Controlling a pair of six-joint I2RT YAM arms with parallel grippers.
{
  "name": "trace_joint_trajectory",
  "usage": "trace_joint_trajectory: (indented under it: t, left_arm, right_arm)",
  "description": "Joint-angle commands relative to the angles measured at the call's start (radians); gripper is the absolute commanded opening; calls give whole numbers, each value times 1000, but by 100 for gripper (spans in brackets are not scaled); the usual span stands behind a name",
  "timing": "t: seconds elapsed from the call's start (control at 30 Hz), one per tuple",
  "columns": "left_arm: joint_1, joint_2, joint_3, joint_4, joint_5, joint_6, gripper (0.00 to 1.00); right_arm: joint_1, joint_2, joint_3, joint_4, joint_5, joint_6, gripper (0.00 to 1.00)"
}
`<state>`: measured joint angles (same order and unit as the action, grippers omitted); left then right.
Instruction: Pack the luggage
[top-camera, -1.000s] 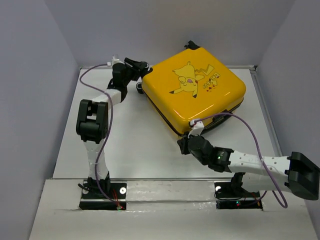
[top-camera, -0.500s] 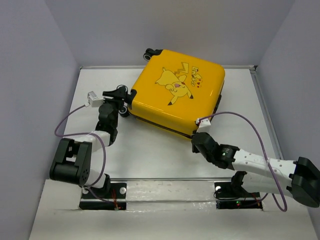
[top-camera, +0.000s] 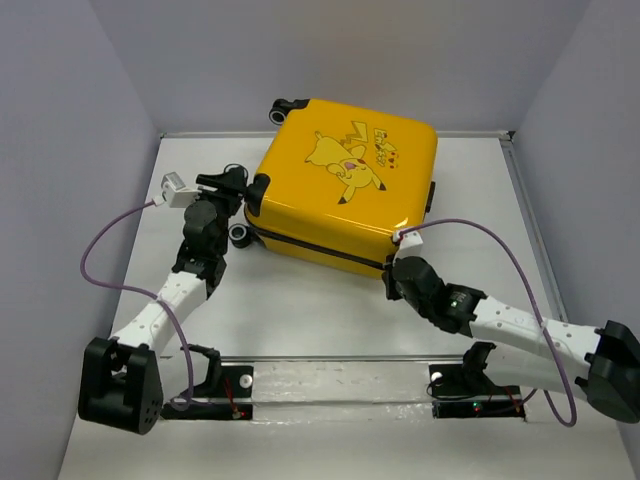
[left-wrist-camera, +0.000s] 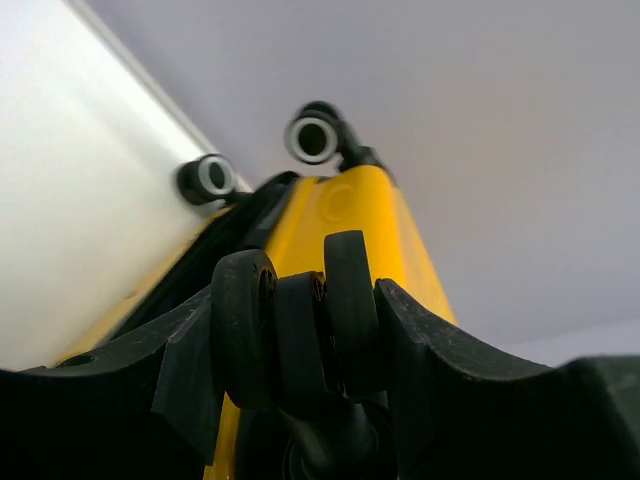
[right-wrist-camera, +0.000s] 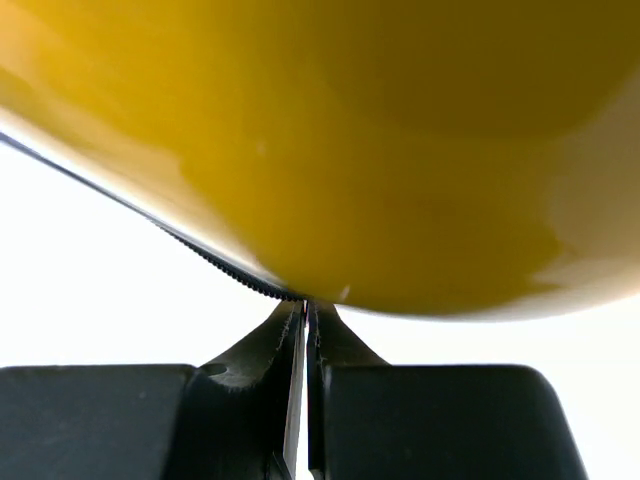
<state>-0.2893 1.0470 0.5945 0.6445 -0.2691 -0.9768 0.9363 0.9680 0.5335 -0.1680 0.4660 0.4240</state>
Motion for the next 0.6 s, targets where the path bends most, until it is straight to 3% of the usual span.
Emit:
trace_joint_trajectory:
  t: [0.0,0.2,0.57]
  left_arm:
    - [15,88,18,0,183,122,6]
    - [154,250,-45,79,254,49,6]
    - [275,436,31,188,395,-82,9]
  right_arm:
    - [68,89,72,444,-250,62,7]
    - [137,92,82,493,-140,36,7]
    - [10,-80,77,323,-181,33,7]
